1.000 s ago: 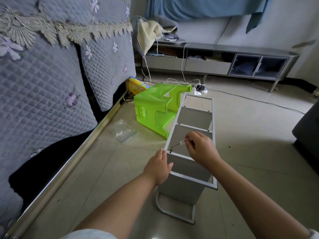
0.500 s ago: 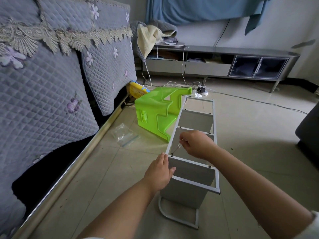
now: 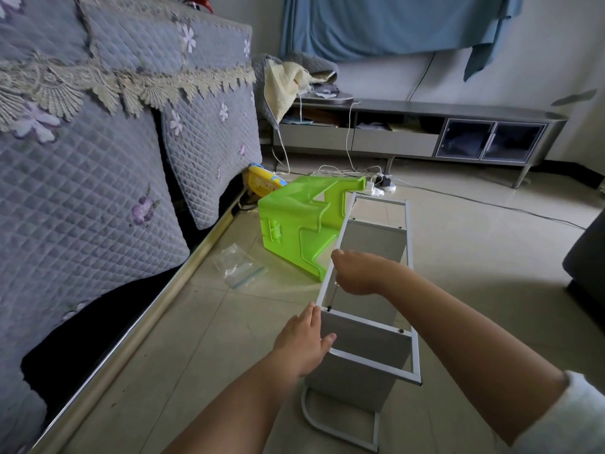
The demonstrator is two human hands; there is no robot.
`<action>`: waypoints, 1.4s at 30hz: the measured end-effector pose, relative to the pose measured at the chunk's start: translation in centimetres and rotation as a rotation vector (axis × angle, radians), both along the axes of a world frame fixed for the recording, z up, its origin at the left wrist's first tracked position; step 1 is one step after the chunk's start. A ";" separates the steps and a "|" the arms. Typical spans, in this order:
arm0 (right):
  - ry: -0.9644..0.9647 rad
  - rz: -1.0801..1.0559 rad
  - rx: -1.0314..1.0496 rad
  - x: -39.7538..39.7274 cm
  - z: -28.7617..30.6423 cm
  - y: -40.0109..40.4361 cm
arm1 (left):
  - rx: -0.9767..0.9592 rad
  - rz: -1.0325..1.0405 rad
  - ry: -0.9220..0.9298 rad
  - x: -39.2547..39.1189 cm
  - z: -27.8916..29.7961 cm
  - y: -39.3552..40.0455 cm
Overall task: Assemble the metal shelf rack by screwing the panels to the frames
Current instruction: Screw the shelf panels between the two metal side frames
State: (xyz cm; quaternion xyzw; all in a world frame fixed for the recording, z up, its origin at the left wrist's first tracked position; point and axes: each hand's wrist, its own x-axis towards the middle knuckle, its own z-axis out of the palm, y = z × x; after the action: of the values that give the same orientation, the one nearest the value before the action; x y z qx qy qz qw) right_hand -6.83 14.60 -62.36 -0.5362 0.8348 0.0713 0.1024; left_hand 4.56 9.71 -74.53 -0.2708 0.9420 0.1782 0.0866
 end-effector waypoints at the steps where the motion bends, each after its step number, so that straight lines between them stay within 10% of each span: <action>1: 0.003 0.024 0.020 0.1 0.1 0.1 | 0.003 0.001 -0.003 0.0 0.0 0.0; 10: 0.365 0.151 0.190 1.0 -0.2 -0.8 | -0.026 -0.007 0.001 0.2 0.5 0.2; 17: 0.006 -0.012 0.049 0.7 -0.5 -0.9 | -0.005 0.016 0.007 0.1 0.6 0.3; 38: 0.168 -0.026 -0.017 -1.5 -0.2 0.8 | 0.030 -0.007 0.006 0.3 0.2 -0.2; 42: -0.095 0.012 -0.075 -1.2 -0.6 0.9 | 0.045 -0.004 0.008 0.3 0.0 -0.3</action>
State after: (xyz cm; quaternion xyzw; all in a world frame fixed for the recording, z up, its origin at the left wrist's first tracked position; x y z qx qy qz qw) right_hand -8.07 15.52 -62.93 -0.5474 0.8279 0.0151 0.1211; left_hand 4.86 9.36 -74.54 -0.2664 0.9386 0.2004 0.0892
